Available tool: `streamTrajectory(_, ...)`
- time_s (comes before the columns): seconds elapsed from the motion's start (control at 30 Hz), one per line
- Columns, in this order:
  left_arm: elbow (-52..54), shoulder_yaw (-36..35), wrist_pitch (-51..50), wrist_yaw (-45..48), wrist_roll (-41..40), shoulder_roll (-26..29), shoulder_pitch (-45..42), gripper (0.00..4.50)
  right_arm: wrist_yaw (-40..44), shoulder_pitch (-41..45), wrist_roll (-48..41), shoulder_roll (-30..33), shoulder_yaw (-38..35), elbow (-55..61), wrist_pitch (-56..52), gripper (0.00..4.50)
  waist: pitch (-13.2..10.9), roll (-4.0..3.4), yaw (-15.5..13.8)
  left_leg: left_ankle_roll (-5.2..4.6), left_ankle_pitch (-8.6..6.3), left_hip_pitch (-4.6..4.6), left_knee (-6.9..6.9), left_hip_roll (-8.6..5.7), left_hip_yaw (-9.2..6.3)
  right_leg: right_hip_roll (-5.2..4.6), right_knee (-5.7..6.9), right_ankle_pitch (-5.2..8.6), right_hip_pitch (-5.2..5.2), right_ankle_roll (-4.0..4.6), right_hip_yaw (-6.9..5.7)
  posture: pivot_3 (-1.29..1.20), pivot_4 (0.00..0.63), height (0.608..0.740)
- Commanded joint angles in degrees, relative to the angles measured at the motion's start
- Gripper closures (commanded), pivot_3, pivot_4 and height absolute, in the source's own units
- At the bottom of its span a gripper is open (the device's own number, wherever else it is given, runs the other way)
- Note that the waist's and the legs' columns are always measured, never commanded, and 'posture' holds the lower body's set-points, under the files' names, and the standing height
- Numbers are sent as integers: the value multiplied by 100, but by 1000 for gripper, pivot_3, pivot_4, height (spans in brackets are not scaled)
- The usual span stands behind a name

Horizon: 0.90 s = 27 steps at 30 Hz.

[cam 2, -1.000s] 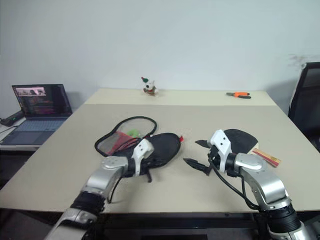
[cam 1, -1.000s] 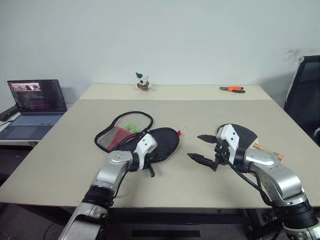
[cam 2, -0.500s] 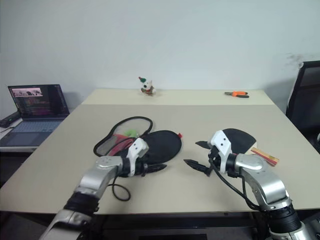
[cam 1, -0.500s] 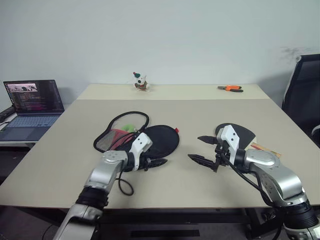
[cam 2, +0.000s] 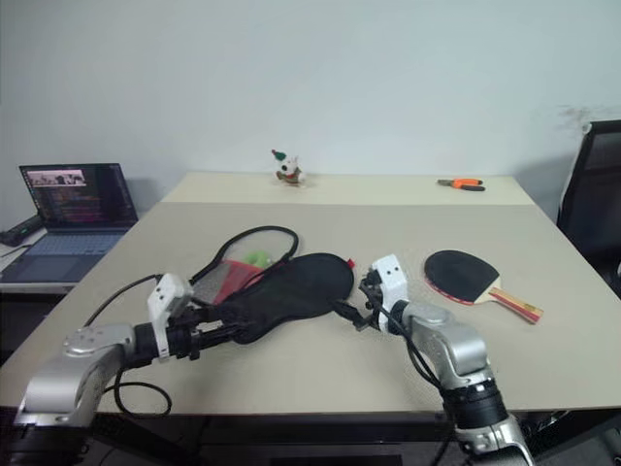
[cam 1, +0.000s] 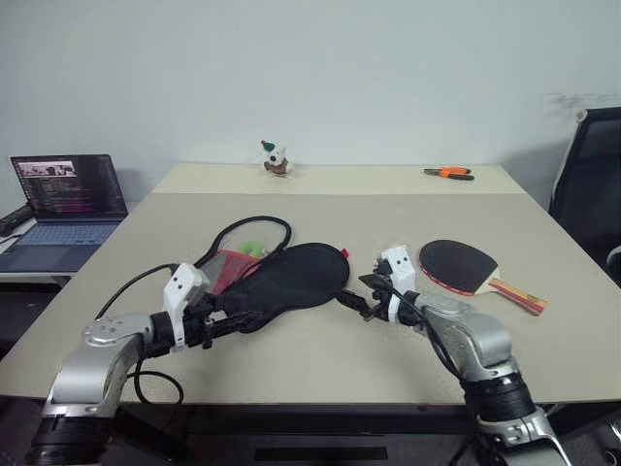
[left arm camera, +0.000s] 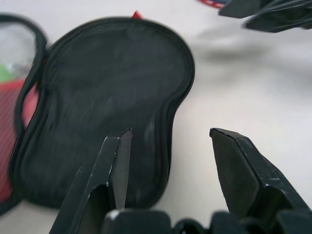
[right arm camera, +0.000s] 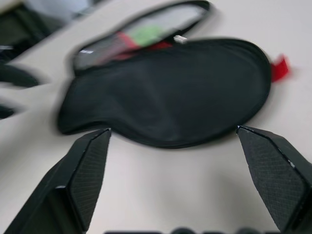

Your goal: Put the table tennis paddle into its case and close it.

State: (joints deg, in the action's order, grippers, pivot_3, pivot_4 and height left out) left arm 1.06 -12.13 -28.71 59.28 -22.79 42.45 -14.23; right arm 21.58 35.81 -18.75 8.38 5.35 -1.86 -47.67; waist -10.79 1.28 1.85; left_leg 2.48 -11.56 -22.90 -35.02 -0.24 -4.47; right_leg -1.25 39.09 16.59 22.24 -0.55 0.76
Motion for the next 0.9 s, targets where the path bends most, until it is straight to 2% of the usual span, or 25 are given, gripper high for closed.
streamTrajectory(0.03,461,-222,-36,-91,-191,110,170,1743,-528,255,315,-338,-19,-511,283,0,0,0,-8,0,0,0,1,1,2,0,0,0,0,0,0,0,150,740)
streamTrajectory(0.13,638,-254,-121,-212,-275,92,281,1743,-942,455,552,-666,-82,-1121,532,0,0,0,2,0,0,1,2,1,5,0,0,0,1,1,4,0,150,740)
streamTrajectory(0.27,713,-253,-178,-317,-343,99,294,1743,-1026,614,513,-903,-217,-1496,580,0,0,0,8,0,0,2,2,2,9,1,1,-1,1,1,4,0,150,740)
streamTrajectory(0.6,665,-148,-163,-385,-339,151,150,1743,-911,906,64,-1643,-503,-1589,122,0,0,0,48,-1,0,2,7,8,9,6,1,-2,5,4,5,0,150,740)
streamTrajectory(0.9,617,-98,-117,-391,-308,150,62,1743,-1167,1040,-275,-1964,-762,-1695,-108,0,0,0,48,-1,0,1,8,6,10,4,0,-2,5,4,3,0,150,740)
